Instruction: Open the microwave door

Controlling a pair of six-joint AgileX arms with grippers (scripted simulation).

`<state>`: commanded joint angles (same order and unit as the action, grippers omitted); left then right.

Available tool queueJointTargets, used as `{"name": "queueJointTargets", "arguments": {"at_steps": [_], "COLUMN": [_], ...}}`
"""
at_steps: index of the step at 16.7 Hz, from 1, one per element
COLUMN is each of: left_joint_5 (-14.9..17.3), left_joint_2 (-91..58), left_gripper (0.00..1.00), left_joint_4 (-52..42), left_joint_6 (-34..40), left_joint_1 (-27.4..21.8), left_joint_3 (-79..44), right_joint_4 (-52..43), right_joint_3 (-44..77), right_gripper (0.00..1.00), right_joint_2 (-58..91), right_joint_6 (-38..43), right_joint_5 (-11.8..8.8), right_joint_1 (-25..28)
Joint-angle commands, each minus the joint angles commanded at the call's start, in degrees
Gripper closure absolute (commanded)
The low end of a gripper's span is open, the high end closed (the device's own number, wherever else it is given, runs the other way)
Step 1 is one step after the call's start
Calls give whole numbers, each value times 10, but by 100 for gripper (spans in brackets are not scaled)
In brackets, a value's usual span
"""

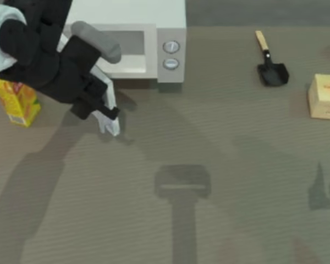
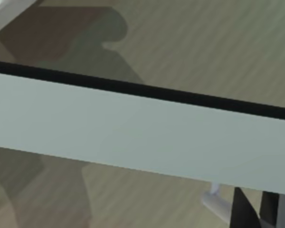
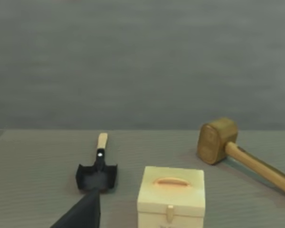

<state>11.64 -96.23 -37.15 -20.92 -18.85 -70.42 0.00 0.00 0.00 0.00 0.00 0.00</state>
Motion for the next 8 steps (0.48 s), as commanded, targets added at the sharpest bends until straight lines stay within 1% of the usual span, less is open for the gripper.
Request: {"name": "queueJointTargets", "arguments": {"at_steps": [3,8], "left_joint_5": [13,13], "left_joint_2": [11,11], "left_gripper": [100,100], "left_joint_4": [0,0], "left_joint_6": [-23,-23], "left_joint_1": [10,10], "left_joint_3": [3,3], "right_joint_4": [0,0], "right_joint_3": [0,0], "right_gripper": [0,0], "right_joint_2": [0,0], "right_joint_6": [0,0], "right_joint_5": [0,0], "right_joint_1": [0,0]}}
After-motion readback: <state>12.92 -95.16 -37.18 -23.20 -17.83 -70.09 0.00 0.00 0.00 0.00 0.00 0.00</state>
